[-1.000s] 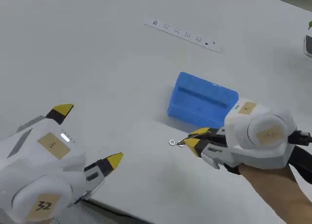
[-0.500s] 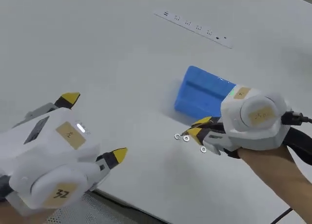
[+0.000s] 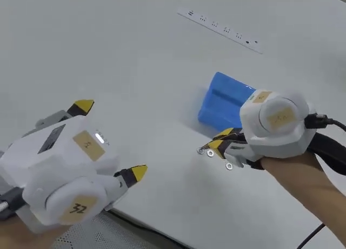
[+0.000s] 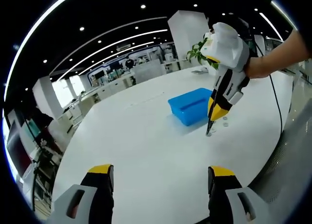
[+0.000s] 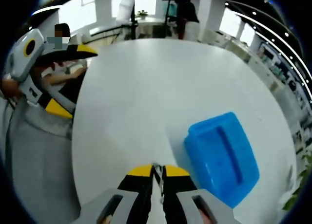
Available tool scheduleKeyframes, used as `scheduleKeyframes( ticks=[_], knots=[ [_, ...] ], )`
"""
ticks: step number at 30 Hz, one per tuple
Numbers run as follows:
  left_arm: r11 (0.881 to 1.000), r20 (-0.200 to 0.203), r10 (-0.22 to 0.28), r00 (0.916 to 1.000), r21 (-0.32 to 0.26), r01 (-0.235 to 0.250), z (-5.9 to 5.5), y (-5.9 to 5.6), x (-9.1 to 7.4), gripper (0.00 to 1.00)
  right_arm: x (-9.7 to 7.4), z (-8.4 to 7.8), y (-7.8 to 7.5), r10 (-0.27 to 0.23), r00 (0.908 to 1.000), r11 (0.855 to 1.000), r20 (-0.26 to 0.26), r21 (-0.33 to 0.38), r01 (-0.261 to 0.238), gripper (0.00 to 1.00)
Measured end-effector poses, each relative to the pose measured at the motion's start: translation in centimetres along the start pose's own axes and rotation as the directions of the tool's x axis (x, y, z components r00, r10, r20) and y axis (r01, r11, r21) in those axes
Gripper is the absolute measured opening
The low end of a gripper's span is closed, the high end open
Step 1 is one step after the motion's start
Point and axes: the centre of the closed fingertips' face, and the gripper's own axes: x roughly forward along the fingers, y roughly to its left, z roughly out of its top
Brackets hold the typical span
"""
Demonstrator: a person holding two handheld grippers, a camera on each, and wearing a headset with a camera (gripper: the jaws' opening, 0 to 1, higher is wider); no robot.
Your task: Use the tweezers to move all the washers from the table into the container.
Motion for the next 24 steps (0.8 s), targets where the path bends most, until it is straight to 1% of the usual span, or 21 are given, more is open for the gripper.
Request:
scheduleKeyframes(
  ticks=[8, 12, 13, 15, 20, 24],
  knots=[
    [1.000, -0.007, 0.002, 1.0000, 0.003, -0.002, -0.15, 0.04, -0.01, 0.81, 0.11, -0.14, -0.05, 0.008, 0.9989, 1.000, -0.047, 0.008, -0.008, 0.03],
    [1.000, -0.010, -0.004, 0.9999, 0.003, 0.004, -0.20, -0.07, -0.01, 0.80, 0.34, -0.03, 0.19, 0.035, 0.9956, 0.999, -0.087, 0.007, -0.034, 0.03],
    [1.000, -0.013, -0.004, 0.9999, 0.005, 0.004, -0.25, -0.09, 0.00, 0.80, 0.53, -0.02, 0.20, 0.046, 0.9928, 0.999, -0.111, 0.009, -0.045, 0.03],
    [1.000, -0.016, -0.003, 0.9999, 0.012, 0.003, -0.31, -0.09, 0.00, 0.80, 0.61, 0.02, 0.22, 0.050, 0.9901, 0.999, -0.131, 0.004, -0.050, 0.03],
    [1.000, -0.017, -0.003, 0.9999, 0.011, 0.003, -0.37, -0.02, -0.02, 0.80, 0.45, 0.07, 0.05, 0.052, 0.9897, 0.999, -0.134, 0.004, -0.051, 0.02],
    [1.000, -0.019, -0.004, 0.9998, 0.014, 0.004, -0.43, -0.03, 0.02, 0.79, 0.40, -0.22, 0.37, 0.053, 0.9897, 0.999, -0.133, 0.011, -0.052, 0.02]
  ],
)
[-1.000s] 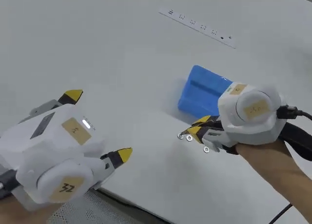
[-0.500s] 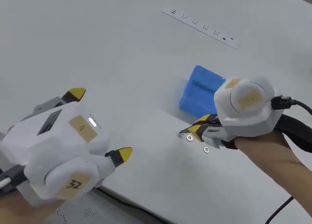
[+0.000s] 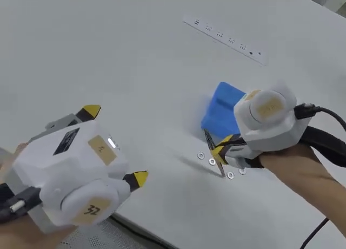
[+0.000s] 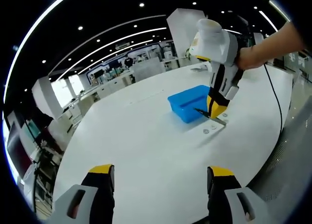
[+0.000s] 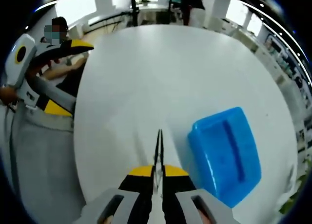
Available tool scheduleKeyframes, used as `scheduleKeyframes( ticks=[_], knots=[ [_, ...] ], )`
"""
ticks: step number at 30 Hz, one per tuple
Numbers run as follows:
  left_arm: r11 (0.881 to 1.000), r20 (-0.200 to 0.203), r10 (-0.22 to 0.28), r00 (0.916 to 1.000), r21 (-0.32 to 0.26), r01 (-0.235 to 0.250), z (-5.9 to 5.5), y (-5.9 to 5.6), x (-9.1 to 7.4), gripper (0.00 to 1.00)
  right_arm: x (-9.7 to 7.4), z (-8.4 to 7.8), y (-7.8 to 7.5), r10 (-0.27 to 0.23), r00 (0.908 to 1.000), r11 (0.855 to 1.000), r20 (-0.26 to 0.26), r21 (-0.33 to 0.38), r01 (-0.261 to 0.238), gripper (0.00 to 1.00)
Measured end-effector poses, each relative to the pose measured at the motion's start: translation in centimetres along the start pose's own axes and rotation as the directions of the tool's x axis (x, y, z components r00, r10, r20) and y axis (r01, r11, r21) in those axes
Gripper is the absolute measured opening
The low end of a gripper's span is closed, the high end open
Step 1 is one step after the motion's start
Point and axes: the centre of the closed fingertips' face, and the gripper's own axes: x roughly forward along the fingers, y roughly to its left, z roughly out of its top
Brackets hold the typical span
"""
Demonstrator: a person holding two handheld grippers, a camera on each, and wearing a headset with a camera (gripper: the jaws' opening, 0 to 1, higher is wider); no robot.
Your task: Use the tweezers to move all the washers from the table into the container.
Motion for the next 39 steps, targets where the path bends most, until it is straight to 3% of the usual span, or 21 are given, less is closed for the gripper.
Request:
scheduleKeyframes(
  ticks=[2, 5, 10, 11, 15, 17, 18, 20, 21, 22, 23, 24, 25, 26, 27, 28, 29, 30, 36, 37, 39],
  knots=[
    [1.000, -0.004, -0.003, 1.0000, 0.004, 0.003, -0.1, -0.1, 0.0, 0.78, 0.0, -0.1, 0.4, 0.005, 0.9999, 1.000, 0.016, 0.011, -0.005, 0.02],
    [1.000, -0.005, -0.013, 0.9999, 0.014, 0.013, -0.1, -0.3, 0.0, 0.75, 0.6, -0.3, 2.0, 0.052, 0.9972, 0.996, 0.055, 0.068, -0.055, 0.02],
    [0.998, -0.015, -0.038, 0.9992, 0.046, 0.039, -0.1, -0.9, 0.1, 0.70, 2.0, -1.5, 3.6, 0.047, 0.9956, 0.996, 0.080, 0.068, -0.053, 0.01],
    [0.997, -0.017, -0.052, 0.9985, 0.049, 0.053, -0.1, -1.1, 0.1, 0.67, 2.0, -1.4, 4.1, 0.046, 0.9930, 0.997, 0.109, 0.053, -0.052, 0.01],
    [0.983, 0.021, -0.174, 0.9845, 0.056, 0.173, 1.1, -2.9, -0.1, 0.55, 1.8, -1.5, 5.3, 0.047, 0.9896, 0.998, 0.136, 0.042, -0.053, 0.01],
    [0.968, -0.011, -0.225, 0.9743, 0.115, 0.225, 1.1, -3.5, 0.2, 0.53, 1.7, -1.7, 5.8, 0.055, 0.9885, 0.998, 0.141, 0.034, -0.060, 0.01],
    [0.957, -0.023, -0.249, 0.9684, 0.152, 0.249, 1.1, -3.8, 0.4, 0.51, 1.6, -1.8, 5.9, 0.057, 0.9876, 0.998, 0.146, 0.030, -0.062, 0.01],
    [0.914, -0.047, -0.322, 0.9455, 0.245, 0.324, 1.5, -5.1, 0.9, 0.45, 1.4, -1.9, 6.3, 0.066, 0.9857, 0.997, 0.155, 0.029, -0.071, 0.01],
    [0.883, -0.076, -0.374, 0.9244, 0.276, 0.380, 1.5, -6.2, 1.2, 0.39, 1.4, -2.0, 6.5, 0.071, 0.9845, 0.997, 0.160, 0.027, -0.077, 0.01],
    [0.872, -0.080, -0.386, 0.9190, 0.293, 0.392, 1.6, -6.8, 1.5, 0.36, 1.3, -2.1, 6.7, 0.075, 0.9833, 0.996, 0.166, 0.025, -0.080, 0.01],
    [0.848, -0.081, -0.419, 0.9043, 0.321, 0.422, 1.8, -7.8, 2.0, 0.34, 1.2, -2.1, 6.9, 0.078, 0.9819, 0.996, 0.173, 0.022, -0.083, 0.01],
    [0.833, -0.098, -0.436, 0.8943, 0.332, 0.443, 1.7, -8.4, 2.2, 0.33, 1.0, -2.1, 7.1, 0.082, 0.9802, 0.996, 0.180, 0.021, -0.087, 0.01],
    [0.822, -0.106, -0.444, 0.8895, 0.347, 0.452, 1.7, -8.9, 2.5, 0.33, 0.9, -2.1, 7.3, 0.085, 0.9794, 0.996, 0.183, 0.019, -0.090, 0.01],
    [0.802, -0.105, -0.459, 0.8823, 0.378, 0.462, 1.8, -9.6, 2.9, 0.33, 0.7, -2.1, 7.7, 0.095, 0.9764, 0.995, 0.194, 0.010, -0.099, 0.01],
    [0.795, -0.111, -0.463, 0.8795, 0.387, 0.467, 1.8, -9.8, 2.9, 0.33, 0.5, -2.0, 7.8, 0.097, 0.9750, 0.995, 0.200, 0.006, -0.100, 0.01],
    [0.771, -0.133, -0.469, 0.8731, 0.421, 0.478, 1.7, -10.2, 3.2, 0.34, 0.4, -2.0, 8.0, 0.098, 0.9742, 0.995, 0.203, 0.001, -0.101, 0.01],
    [0.758, -0.134, -0.471, 0.8720, 0.444, 0.478, 1.8, -10.4, 3.3, 0.34, 0.2, -2.1, 8.2, 0.102, 0.9741, 0.995, 0.202, -0.010, -0.102, 0.01],
    [0.733, -0.143, -0.486, 0.8620, 0.470, 0.492, 1.8, -10.9, 3.5, 0.34, 0.1, -2.1, 8.3, 0.103, 0.9740, 0.995, 0.201, -0.021, -0.101, 0.01],
    [0.631, -0.228, -0.543, 0.8083, 0.524, 0.572, 1.5, -12.0, 3.6, 0.32, -0.5, -2.1, 9.4, 0.136, 0.9694, 0.989, 0.204, -0.081, -0.122, 0.01],
    [0.611, -0.243, -0.559, 0.7925, 0.525, 0.592, 1.5, -12.2, 3.5, 0.30, -0.6, -2.0, 9.7, 0.148, 0.9672, 0.987, 0.206, -0.091, -0.132, 0.01],
    [0.591, -0.251, -0.586, 0.7705, 0.519, 0.618, 1.7, -12.7, 3.5, 0.27, -0.8, -2.0, 10.2, 0.160, 0.9641, 0.985, 0.212, -0.105, -0.140, 0.01]
  ],
)
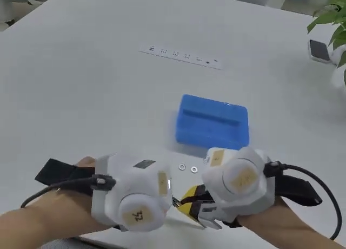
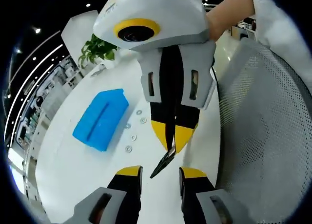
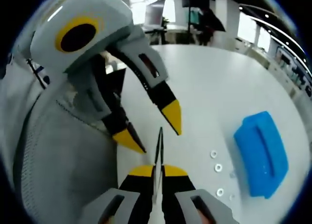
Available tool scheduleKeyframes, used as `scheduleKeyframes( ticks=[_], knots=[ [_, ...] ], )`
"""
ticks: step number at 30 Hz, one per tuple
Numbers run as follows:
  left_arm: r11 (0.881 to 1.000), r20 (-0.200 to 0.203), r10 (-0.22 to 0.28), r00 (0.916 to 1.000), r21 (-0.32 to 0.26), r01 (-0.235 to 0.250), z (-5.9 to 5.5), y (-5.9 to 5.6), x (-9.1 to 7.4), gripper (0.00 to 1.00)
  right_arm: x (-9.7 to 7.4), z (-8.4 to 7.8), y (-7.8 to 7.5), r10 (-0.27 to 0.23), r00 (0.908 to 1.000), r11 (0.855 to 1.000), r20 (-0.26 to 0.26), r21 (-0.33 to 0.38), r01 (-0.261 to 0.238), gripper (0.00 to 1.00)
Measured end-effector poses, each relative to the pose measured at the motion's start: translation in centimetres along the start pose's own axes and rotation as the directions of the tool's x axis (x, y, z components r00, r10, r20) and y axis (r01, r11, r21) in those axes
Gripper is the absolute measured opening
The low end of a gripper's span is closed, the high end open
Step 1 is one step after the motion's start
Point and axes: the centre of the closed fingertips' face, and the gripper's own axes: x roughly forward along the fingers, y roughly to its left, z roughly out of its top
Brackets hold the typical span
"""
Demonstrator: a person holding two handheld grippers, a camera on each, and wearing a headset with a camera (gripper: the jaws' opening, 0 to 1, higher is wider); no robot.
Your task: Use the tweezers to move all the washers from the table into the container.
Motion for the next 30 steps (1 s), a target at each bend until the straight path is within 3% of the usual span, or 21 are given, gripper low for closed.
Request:
scheduleKeyframes(
  ticks=[1, 2, 6, 10, 14, 18, 21, 25, 27, 29, 30],
  knots=[
    [0.999, 0.017, -0.045, 0.9988, -0.008, 0.045, 0.3, -0.5, 0.1, 0.27, 0.0, 0.0, 0.1, 0.003, 1.0000, 1.000, 0.001, -0.003, -0.003, 0.01],
    [0.996, 0.006, -0.085, 0.9964, -0.025, 0.085, 0.2, -0.9, 0.2, 0.26, 0.1, -0.1, 0.3, 0.006, 1.0000, 1.000, 0.000, -0.006, -0.006, 0.01],
    [0.993, -0.027, -0.101, 0.9946, 0.065, 0.102, 0.2, -0.6, 0.1, 0.11, 0.1, -0.2, 0.6, 0.010, 0.9999, 1.000, 0.010, -0.007, -0.009, 0.01],
    [0.986, -0.039, -0.153, 0.9874, 0.066, 0.156, 0.2, -1.4, 0.0, 0.08, 0.0, -0.3, 0.8, 0.012, 0.9996, 1.000, 0.024, 0.004, -0.012, 0.01],
    [0.973, -0.078, -0.198, 0.9770, 0.104, 0.206, -0.1, -2.4, 0.0, 0.03, 0.0, -0.5, 1.0, 0.007, 0.9998, 1.000, 0.021, -0.010, -0.007, 0.01],
    [0.969, -0.083, -0.207, 0.9748, 0.117, 0.216, -0.2, -2.8, 0.0, 0.02, 0.1, -0.7, 1.4, 0.012, 0.9995, 1.000, 0.027, 0.013, -0.013, 0.01],
    [0.969, -0.058, -0.236, 0.9700, 0.061, 0.240, -0.1, -3.1, -0.3, 0.02, 0.0, -0.7, 1.8, -0.001, 0.9988, 0.999, 0.048, 0.039, 0.000, 0.02],
    [0.964, 0.020, -0.250, 0.9680, -0.093, 0.251, 0.5, -3.4, -0.7, 0.01, -0.9, -0.9, 1.6, -0.087, 0.9928, 0.993, 0.082, 0.092, 0.080, 0.05],
    [0.951, 0.068, -0.253, 0.9651, -0.165, 0.261, 0.9, -3.5, -0.9, 0.01, -2.1, -0.8, 1.2, -0.151, 0.9816, 0.983, 0.117, 0.123, 0.137, 0.04],
    [0.944, 0.108, -0.232, 0.9667, -0.214, 0.251, 1.2, -3.4, -0.9, 0.00, -3.3, -1.1, 1.0, -0.184, 0.9720, 0.965, 0.145, 0.213, 0.151, 0.06],
    [0.934, 0.126, -0.213, 0.9689, -0.265, 0.240, 1.4, -3.2, -0.9, 0.00, -3.7, -1.1, 1.0, -0.194, 0.9676, 0.957, 0.162, 0.247, 0.151, 0.07]
  ],
)
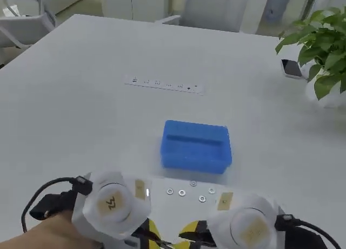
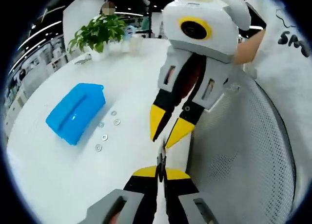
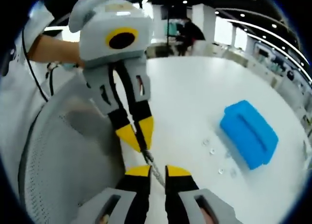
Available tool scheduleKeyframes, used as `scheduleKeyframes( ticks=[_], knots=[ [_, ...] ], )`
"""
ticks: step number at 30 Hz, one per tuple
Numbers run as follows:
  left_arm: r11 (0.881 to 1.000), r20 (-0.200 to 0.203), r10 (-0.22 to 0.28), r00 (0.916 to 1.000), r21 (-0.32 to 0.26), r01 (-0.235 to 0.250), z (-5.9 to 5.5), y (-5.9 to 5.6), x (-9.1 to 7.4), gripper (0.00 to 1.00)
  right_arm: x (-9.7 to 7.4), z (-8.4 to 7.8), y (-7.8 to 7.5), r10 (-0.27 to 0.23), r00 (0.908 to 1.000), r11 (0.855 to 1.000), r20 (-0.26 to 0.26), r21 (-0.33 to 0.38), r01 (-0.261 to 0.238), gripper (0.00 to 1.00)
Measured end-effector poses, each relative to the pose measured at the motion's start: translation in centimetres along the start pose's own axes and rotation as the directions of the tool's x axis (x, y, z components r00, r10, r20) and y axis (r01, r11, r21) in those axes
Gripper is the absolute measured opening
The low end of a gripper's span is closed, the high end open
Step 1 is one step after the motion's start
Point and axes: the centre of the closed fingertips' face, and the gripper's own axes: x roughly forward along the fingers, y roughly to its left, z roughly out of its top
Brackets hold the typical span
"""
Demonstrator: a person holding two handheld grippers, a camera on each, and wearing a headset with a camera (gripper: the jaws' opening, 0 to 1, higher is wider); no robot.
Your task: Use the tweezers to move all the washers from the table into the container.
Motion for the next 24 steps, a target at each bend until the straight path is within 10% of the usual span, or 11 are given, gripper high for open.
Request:
scheduleKeyframes(
  ticks=[6, 12, 19, 24],
  knots=[
    [0.995, 0.056, -0.002, 0.9984, -0.101, 0.008, 0.0, -0.9, 0.3, 0.00, -1.9, -1.3, -0.1, 0.006, 0.9951, 0.956, 0.099, 0.290, -0.035, 0.06],
    [0.979, 0.160, 0.037, 0.9865, -0.205, -0.003, 1.4, -0.6, -0.8, 0.00, -2.8, -1.1, 0.1, 0.002, 0.9908, 0.935, 0.135, 0.351, -0.050, 0.07],
    [0.941, 0.334, 0.068, 0.9401, -0.334, 0.050, 4.1, 0.5, -3.2, 0.00, -3.4, 0.9, 0.2, 0.028, 0.9663, 0.881, 0.256, 0.451, -0.145, 0.12],
    [0.924, 0.456, 0.025, 0.8898, -0.349, 0.153, 6.8, 0.0, -4.9, 0.00, -5.2, 4.3, -0.9, -0.020, 0.9128, 0.858, 0.408, 0.476, -0.194, 0.22]
  ],
)
